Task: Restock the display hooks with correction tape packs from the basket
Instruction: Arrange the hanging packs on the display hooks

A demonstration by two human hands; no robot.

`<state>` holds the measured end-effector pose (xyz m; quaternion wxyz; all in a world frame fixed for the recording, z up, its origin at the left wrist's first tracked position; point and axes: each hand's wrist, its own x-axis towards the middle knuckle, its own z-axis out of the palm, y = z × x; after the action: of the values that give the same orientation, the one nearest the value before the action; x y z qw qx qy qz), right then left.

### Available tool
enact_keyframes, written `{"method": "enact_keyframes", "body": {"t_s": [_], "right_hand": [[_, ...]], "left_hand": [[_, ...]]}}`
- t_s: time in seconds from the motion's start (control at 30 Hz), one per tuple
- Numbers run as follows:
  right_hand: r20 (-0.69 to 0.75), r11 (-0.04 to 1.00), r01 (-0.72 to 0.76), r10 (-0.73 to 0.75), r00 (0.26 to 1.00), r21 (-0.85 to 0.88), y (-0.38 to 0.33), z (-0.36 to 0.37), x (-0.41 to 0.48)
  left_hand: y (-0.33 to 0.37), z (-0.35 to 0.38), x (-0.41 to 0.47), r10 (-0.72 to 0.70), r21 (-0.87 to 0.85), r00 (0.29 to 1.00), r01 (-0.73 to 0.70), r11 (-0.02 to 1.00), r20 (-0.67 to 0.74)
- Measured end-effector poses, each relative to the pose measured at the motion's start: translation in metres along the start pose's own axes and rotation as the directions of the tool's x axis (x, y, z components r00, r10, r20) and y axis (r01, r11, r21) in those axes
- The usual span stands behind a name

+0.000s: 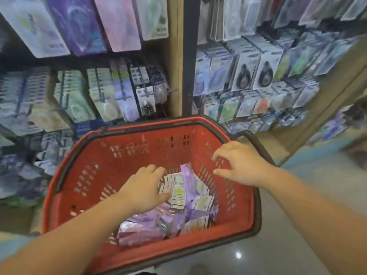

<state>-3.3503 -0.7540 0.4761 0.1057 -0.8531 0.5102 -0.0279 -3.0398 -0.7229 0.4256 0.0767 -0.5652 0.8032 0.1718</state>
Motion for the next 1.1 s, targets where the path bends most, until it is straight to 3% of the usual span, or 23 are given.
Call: {"method": "enact_keyframes", "body": {"t_s": [0.2,0.47,0.67,0.9,1.1], "right_hand": [[-0.046,0.999,-0.023,0.024,0.999,0.038,0.017,0.032,-0.009],[-0.055,0.996,-0.046,0.050,0.997,0.080,0.018,0.039,-0.010],[-0.062,0.987,-0.082,0.092,0.994,0.138,0.019,0.040,-0.013],[-0.052,0.994,-0.102,0.104,0.993,0.050,0.016,0.040,-0.011],[-0.065,0.993,-0.104,0.108,0.992,0.053,0.017,0.041,-0.011]], "left_hand": [[0.011,0.049,0.033,0.025,0.017,0.977,-0.029,0.999,0.210],[0.034,0.111,0.098,0.217,-0.091,0.904,-0.197,0.976,0.368],[0.052,0.148,0.126,0.320,-0.271,0.880,-0.232,0.934,0.351],[0.055,0.176,0.142,0.361,-0.362,0.881,-0.243,0.900,0.306],[0.041,0.181,0.137,0.363,-0.423,0.823,-0.169,0.891,0.436]]}}
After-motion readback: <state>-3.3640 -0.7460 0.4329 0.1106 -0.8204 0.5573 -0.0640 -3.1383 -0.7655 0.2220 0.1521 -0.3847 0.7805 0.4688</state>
